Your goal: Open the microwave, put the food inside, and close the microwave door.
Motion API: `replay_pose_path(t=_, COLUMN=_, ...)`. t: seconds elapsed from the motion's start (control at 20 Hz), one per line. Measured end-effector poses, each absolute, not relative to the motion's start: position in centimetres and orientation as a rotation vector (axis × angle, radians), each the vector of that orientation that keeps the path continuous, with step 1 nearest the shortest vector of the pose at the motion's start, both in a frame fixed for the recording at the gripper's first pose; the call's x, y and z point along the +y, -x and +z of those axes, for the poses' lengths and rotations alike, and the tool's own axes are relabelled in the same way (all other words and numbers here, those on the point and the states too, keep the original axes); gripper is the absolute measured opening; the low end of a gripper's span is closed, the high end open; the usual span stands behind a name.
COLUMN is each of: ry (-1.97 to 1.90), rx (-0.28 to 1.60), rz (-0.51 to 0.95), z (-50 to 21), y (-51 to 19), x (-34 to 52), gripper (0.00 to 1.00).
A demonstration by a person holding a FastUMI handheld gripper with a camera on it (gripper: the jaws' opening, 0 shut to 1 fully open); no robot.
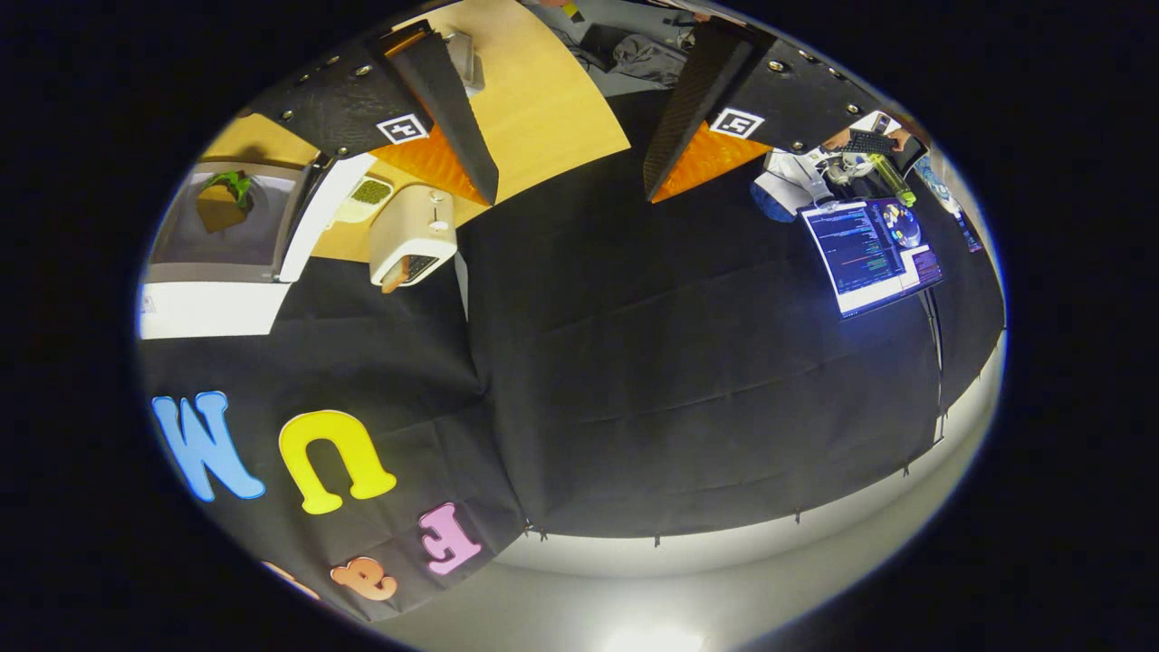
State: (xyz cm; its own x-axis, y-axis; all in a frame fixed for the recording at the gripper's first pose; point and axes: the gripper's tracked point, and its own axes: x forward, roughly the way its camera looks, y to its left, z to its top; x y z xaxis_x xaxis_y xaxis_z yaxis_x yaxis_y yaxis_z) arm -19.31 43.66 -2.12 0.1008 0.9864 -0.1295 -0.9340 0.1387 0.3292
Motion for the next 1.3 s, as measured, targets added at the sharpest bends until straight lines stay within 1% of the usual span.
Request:
replay_pose_path(t=0.3, ry=-0.148, rx=0.459, rz=1.486, z=-6.0, y=21.7, x=45.2, gripper=0.97)
replay_pose_path(t=0.5, ry=-0.086, rx=0.492, rz=1.535, z=-8.1, y=23.3, x=45.6, gripper=0.97)
replay_pose_path(t=0.7, ry=-0.023, rx=0.521, rz=1.577, z=-10.5, y=25.2, x=45.6, gripper=0.96)
replay_pose_path(t=0.75, ry=-0.009, rx=0.527, rz=1.584, z=-11.0, y=25.6, x=45.6, gripper=0.93)
replay_pose_path(t=0.8, ry=0.01, rx=0.528, rz=1.586, z=-11.7, y=25.8, x=45.6, gripper=0.92)
replay_pose_path(t=0.85, ry=0.029, rx=0.535, rz=1.588, z=-12.5, y=25.8, x=45.4, gripper=0.84)
replay_pose_path(t=0.95, ry=0.046, rx=0.562, rz=1.588, z=-13.7, y=26.1, x=45.4, gripper=0.8)
replay_pose_path(t=1.05, ry=0.045, rx=0.572, rz=1.554, z=-14.6, y=25.1, x=45.8, gripper=0.39)
replay_pose_path(t=1.15, ry=0.067, rx=0.602, rz=1.544, z=-15.9, y=25.2, x=45.4, gripper=0.33)
replay_pose_path(t=1.2, ry=0.089, rx=0.6, rz=1.539, z=-16.5, y=25.3, x=45.4, gripper=0.33)
replay_pose_path(t=1.25, ry=0.114, rx=0.569, rz=1.467, z=-17.0, y=24.1, x=45.4, gripper=0.18)
replay_pose_path(t=1.3, ry=0.143, rx=0.565, rz=1.481, z=-17.6, y=24.0, x=45.1, gripper=0.04)
